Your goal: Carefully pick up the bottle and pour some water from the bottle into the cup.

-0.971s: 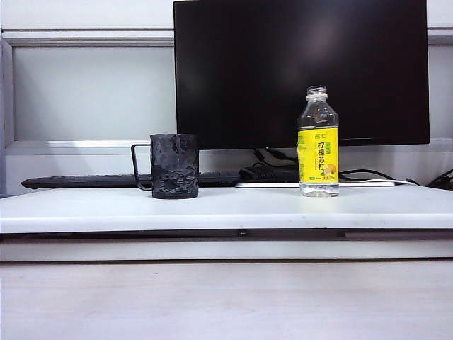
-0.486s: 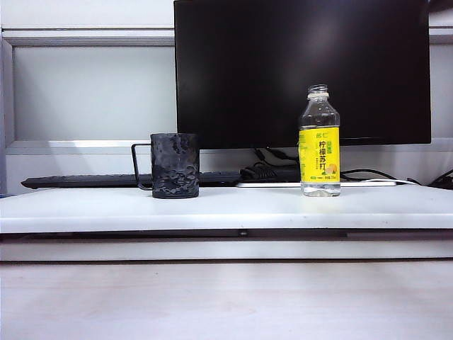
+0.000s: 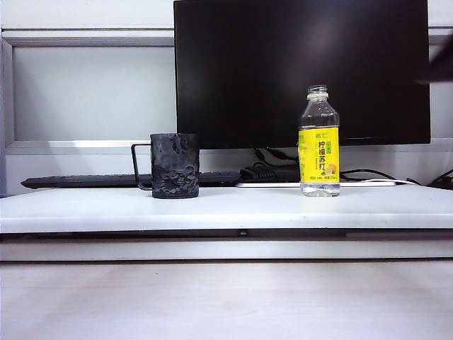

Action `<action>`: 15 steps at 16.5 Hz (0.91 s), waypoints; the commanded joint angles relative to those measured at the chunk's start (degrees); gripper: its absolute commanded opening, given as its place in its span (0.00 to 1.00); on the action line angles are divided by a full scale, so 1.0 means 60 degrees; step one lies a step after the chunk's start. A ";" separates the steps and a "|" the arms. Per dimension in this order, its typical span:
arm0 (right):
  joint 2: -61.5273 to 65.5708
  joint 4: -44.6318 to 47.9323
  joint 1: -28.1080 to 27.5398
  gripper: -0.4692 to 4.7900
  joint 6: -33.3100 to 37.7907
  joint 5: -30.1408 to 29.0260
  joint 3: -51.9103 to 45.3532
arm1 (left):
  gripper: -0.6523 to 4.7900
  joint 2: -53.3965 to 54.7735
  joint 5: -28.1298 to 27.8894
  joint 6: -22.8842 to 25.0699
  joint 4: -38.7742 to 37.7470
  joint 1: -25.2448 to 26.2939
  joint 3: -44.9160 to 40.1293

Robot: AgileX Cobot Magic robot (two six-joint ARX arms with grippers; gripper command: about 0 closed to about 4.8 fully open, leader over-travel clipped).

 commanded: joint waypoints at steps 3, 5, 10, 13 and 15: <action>-0.0011 -0.0546 0.0004 0.08 -0.0007 -0.0007 -0.0182 | 0.18 0.0004 -0.0029 0.0007 -0.0128 0.0007 -0.0036; -0.0011 -0.0576 0.0000 0.08 -0.0007 -0.0004 -0.0495 | 0.15 0.0004 -0.0033 -0.0062 -0.0117 0.0007 -0.0244; -0.0015 -0.0619 0.0000 0.08 -0.0004 0.0000 -0.1209 | 0.15 0.0000 -0.0098 -0.1286 -0.0113 0.0007 -0.0969; -0.0018 -0.0670 0.0004 0.08 -0.0004 -0.0007 -0.1228 | 0.16 0.0000 -0.0098 -0.1315 -0.0117 0.0007 -0.1013; -0.0018 -0.0670 0.0004 0.08 -0.0004 -0.0004 -0.1228 | 0.16 0.0000 -0.0066 -0.1315 -0.0117 0.0007 -0.1013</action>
